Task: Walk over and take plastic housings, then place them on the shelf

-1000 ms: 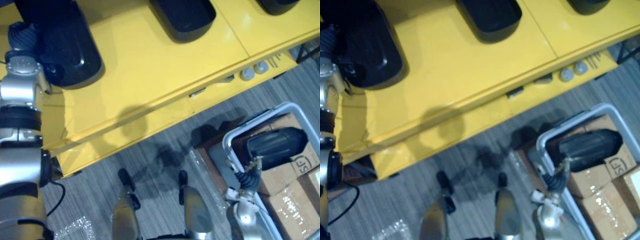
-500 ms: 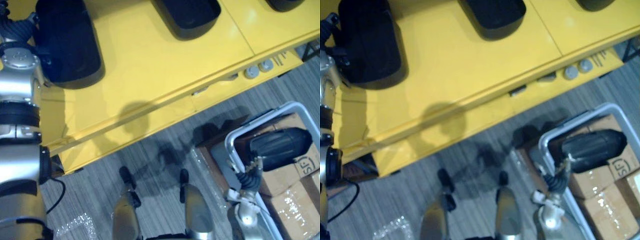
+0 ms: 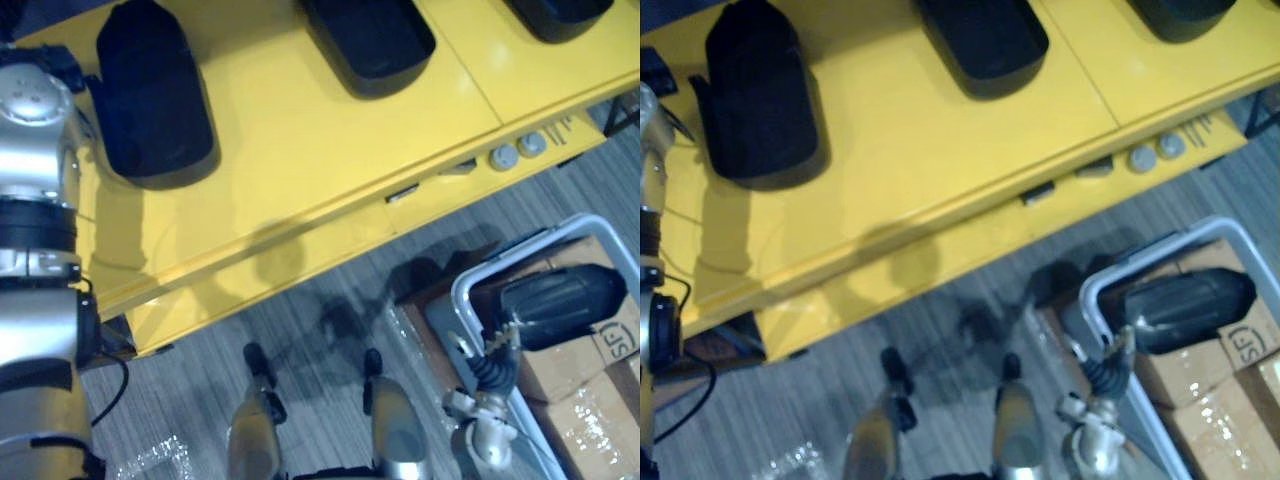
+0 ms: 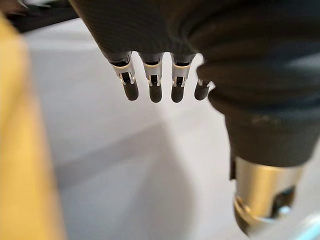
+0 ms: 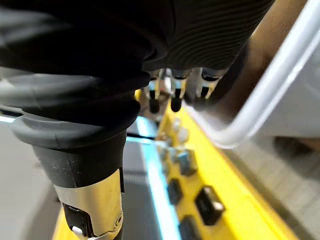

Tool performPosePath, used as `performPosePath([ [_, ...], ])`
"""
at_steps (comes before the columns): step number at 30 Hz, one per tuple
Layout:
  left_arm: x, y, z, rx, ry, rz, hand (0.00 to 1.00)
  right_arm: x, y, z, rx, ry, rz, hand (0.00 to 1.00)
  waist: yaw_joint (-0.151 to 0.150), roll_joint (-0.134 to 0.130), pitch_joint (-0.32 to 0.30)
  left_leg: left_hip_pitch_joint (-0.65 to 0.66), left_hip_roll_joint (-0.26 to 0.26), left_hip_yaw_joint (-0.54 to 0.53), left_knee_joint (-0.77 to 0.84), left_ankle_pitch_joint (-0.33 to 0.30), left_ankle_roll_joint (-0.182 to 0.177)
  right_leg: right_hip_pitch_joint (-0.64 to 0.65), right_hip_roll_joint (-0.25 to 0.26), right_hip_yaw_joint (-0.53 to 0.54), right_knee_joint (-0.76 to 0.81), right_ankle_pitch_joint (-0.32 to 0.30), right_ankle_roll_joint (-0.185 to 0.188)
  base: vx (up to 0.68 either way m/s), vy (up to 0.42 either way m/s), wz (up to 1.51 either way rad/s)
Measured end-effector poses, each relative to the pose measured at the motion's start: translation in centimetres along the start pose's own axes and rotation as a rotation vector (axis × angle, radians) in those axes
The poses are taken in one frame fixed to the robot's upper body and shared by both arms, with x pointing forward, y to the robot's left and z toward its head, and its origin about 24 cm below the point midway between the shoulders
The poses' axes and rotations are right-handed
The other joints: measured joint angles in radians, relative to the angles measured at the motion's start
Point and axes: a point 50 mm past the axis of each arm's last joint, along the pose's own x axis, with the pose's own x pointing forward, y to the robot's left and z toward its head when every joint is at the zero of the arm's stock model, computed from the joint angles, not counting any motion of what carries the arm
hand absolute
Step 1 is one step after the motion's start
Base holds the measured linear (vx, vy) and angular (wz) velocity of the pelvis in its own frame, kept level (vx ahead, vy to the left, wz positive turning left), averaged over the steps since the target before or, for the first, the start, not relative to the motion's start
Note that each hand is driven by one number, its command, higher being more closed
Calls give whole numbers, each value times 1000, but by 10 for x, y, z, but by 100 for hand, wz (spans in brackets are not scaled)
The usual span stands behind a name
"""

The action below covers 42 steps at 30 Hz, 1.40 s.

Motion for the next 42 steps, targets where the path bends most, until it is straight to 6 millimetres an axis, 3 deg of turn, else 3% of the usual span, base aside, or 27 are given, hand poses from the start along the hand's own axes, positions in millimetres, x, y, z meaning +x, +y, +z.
performPosePath([
  [2, 0, 4, 11, -18, -66, -16, 0, 5, 3, 8, -31, -65, -17, 0, -1, 14, -16, 18, -3, -15, -19, 10, -1, 30, 0, -21, -17, 0, 1, 69, -16, 20],
  [5, -26, 2, 6, -45, -117, -144, 0, 20, 5, 33, -69, -240, -89, 0, 11, 31, -99, 26, -7, -44, -19, 10, -1, 78, 0, -53, -59, 3, 3, 113, -32, 27],
  [7, -59, 16, -12, -42, -111, -262, 0, 38, -5, 69, -72, -440, -171, 0, 24, 31, -162, 55, -13, -60, -20, 10, -1, 148, -2, -76, -103, 5, 3, 116, -45, 35],
  [8, -67, 21, -17, -37, -103, -284, 0, 42, -9, 79, -65, -492, -193, 0, 26, 32, -183, 56, -15, -72, -20, 10, -1, 164, -2, -89, -116, 5, 4, 102, -48, 47],
  [11, -103, 49, -39, -99, -23, -319, 0, 59, -25, 124, -31, -700, -250, 0, 64, 32, -249, 71, -17, -111, -20, 8, -3, 238, 5, -146, -166, 10, 1, 47, -42, 42],
  [15, -166, 80, -53, -205, 78, -325, 0, 71, -10, 157, 33, -798, -143, 0, 120, 42, -283, 67, -19, -181, -20, -7, -11, 298, 18, -220, -204, 6, -5, -58, -11, 55],
  [16, -190, 89, -59, -221, 143, -327, 0, 75, 3, 160, 21, -790, -73, 0, 152, 45, -292, 62, -23, -197, -23, -12, -13, 307, 19, -242, -213, 2, -10, -98, 19, 45],
  [18, -212, 100, -68, -228, 223, -294, 0, 78, 17, 163, 19, -782, -9, 0, 177, 53, -306, 45, -33, -231, -26, -12, -14, 318, 20, -274, -222, 1, -10, -90, 18, 50],
  [23, -251, 120, -90, -224, 398, -212, 0, 89, 62, 182, -2, -801, 200, 0, 235, 61, -318, 26, -54, -267, -21, 17, -4, 347, 15, -327, -249, 16, -4, -27, 28, 36],
  [26, -290, 122, -117, -151, 585, -218, 0, 97, 99, 187, -76, -763, 378, 0, 253, 28, -341, 10, -69, -287, -21, 28, 2, 354, 9, -350, -254, 29, 10, 47, 15, 23],
  [28, -327, 122, -142, -88, 768, -242, 0, 95, 121, 187, -125, -736, 502, 0, 274, 3, -353, 10, -72, -294, -22, 28, 3, 359, 9, -354, -252, 27, 9, 27, -14, 14],
  [29, -336, 124, -147, -56, 803, -241, 0, 94, 127, 187, -132, -737, 531, 0, 275, 2, -354, 10, -73, -296, -23, 28, 3, 360, 9, -355, -251, 23, 3, 2, -15, 8],
  [31, -373, 135, -166, 75, 947, -200, 0, 88, 144, 185, -159, -733, 638, 0, 277, 1, -354, 10, -72, -300, -27, 25, 6, 358, 10, -359, -246, 12, 3, -33, -7, 5],
  [36, -427, 167, -187, 284, 1163, -129, 0, 81, 163, 171, -286, -710, 785, 0, 281, -4, -356, -12, -66, -321, -27, 24, 1, 346, 20, -379, -247, 4, -1, -25, -16, 11],
  [42, -470, 205, -182, 449, 1288, -112, 0, 73, 172, 151, -442, -626, 986, 0, 294, -38, -351, -19, -66, -320, -27, 38, 0, 343, 21, -375, -246, 14, 11, 25, -34, 0],
])
